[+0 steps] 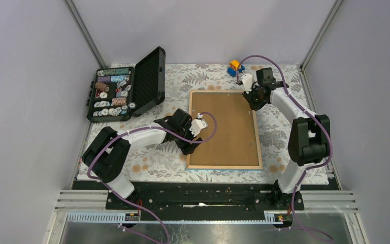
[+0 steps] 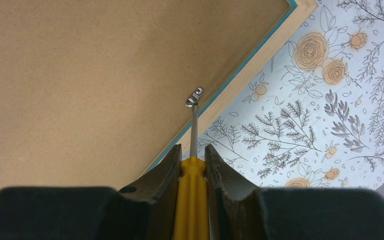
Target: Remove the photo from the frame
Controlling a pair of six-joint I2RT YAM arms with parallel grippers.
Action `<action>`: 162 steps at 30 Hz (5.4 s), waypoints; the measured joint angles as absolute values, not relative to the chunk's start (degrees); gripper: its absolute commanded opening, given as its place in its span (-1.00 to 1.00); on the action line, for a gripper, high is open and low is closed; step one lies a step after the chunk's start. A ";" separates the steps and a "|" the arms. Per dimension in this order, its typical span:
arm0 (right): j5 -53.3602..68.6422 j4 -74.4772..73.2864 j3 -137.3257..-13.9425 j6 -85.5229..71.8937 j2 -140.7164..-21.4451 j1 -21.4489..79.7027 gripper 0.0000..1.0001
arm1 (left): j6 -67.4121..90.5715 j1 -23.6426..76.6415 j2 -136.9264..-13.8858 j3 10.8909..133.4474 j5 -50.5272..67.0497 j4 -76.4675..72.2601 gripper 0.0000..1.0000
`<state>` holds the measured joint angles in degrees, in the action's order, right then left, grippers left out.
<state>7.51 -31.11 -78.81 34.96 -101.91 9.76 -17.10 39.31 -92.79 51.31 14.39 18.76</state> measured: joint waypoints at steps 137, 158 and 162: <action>14.15 -18.85 -100.86 6.85 -122.87 14.55 -1.00 | -12.21 33.82 -98.43 56.55 13.30 15.66 0.80; 8.84 -18.00 -100.73 -0.51 -122.87 14.20 -1.00 | -12.21 33.76 -98.43 56.55 13.37 15.68 0.80; 8.88 -17.32 -99.85 -0.51 -122.48 14.17 -1.00 | -12.21 33.76 -98.43 56.55 13.41 15.68 0.80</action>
